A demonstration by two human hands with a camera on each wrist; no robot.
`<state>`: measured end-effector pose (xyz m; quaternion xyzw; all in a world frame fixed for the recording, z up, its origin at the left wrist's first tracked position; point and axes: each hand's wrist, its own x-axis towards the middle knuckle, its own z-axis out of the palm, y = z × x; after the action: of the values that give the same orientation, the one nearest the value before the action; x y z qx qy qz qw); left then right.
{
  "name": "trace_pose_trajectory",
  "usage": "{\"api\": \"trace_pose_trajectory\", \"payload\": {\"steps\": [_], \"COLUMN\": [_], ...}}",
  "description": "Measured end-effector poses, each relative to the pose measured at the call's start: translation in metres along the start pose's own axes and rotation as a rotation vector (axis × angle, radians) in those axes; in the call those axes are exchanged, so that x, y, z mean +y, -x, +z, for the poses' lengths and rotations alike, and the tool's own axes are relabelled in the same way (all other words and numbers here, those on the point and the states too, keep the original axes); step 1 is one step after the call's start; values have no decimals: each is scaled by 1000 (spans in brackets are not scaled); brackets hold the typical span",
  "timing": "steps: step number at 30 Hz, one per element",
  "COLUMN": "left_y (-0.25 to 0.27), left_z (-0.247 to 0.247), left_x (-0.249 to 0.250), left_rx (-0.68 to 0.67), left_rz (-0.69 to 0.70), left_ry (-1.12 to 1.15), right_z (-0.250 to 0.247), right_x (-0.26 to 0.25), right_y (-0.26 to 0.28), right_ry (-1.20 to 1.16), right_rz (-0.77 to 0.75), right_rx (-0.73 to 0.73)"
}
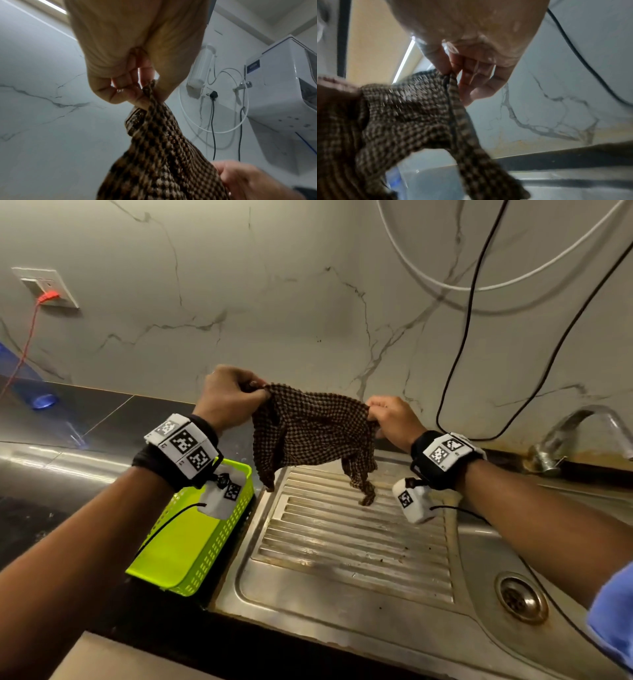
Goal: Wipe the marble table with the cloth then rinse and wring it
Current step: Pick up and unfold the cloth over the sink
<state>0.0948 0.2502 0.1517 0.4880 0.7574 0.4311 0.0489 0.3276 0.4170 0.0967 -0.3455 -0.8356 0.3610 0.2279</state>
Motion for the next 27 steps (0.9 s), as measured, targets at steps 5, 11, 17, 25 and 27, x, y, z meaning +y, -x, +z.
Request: {"api": "trace_pose_trajectory", "payload": {"steps": [5,11,17,25,27], "left_y": [11,26,34,37,36], "left_z": [21,49,49,43,40], "left_x": [12,33,41,45,40], "left_rx": [-201,-373,-299,-277,-263], "left_rz": [2,64,117,133,108], "left_ry": [1,-114,-226,-231,-235], "right_z": [12,14,-4,-1,-2], "right_x": [-37,-60,-40,-8,-8], "right_y": [-2,-2,5,16,15], "right_ry": [37,79,232,424,390], "right_rz": [-157,-267,-258,-257,-244], "right_rx": [-125,-315,-294,-190,-247]}}
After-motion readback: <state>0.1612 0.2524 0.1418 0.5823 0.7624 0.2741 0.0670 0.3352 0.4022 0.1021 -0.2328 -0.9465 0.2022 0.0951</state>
